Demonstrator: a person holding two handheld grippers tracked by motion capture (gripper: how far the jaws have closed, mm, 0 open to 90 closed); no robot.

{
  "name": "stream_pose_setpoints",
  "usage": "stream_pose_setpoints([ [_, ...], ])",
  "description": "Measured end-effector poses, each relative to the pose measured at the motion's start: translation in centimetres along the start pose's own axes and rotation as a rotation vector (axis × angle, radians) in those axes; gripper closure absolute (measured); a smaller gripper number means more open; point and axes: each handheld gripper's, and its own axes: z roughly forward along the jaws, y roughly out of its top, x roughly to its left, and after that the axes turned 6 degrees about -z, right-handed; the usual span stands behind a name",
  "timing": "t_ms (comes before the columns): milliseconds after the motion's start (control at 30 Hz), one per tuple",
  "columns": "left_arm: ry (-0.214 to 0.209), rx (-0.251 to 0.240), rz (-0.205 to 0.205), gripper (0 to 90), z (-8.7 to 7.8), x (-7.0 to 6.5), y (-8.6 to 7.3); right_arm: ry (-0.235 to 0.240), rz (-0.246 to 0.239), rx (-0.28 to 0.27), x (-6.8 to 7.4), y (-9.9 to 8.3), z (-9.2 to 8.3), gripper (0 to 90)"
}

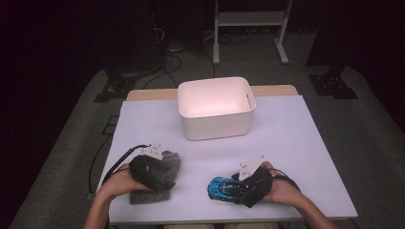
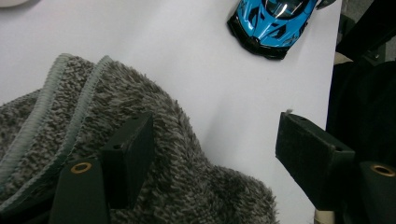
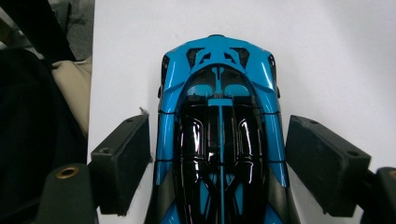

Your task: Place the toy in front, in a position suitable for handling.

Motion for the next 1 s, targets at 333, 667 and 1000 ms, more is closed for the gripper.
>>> stream_pose_setpoints([
  [333,0.048,-0.034,0.002,21.8,-0.2,-0.3,-0.2,0.043,0.054,-0.03,-1.1,0.4,-0.6,22.2],
  [667,0.076,-0.072,0.0,18.0,-0.2,-0.5,-0.4,0.064,0.109,-0.045,-3.9,1.2,-2.4,25.8],
  [1000,0.11,-0.088,-0.002,12.7,-0.9,-0.6,-0.8,0.029,0.095,-0.058,-7.2,3.2,-5.4,28.8],
])
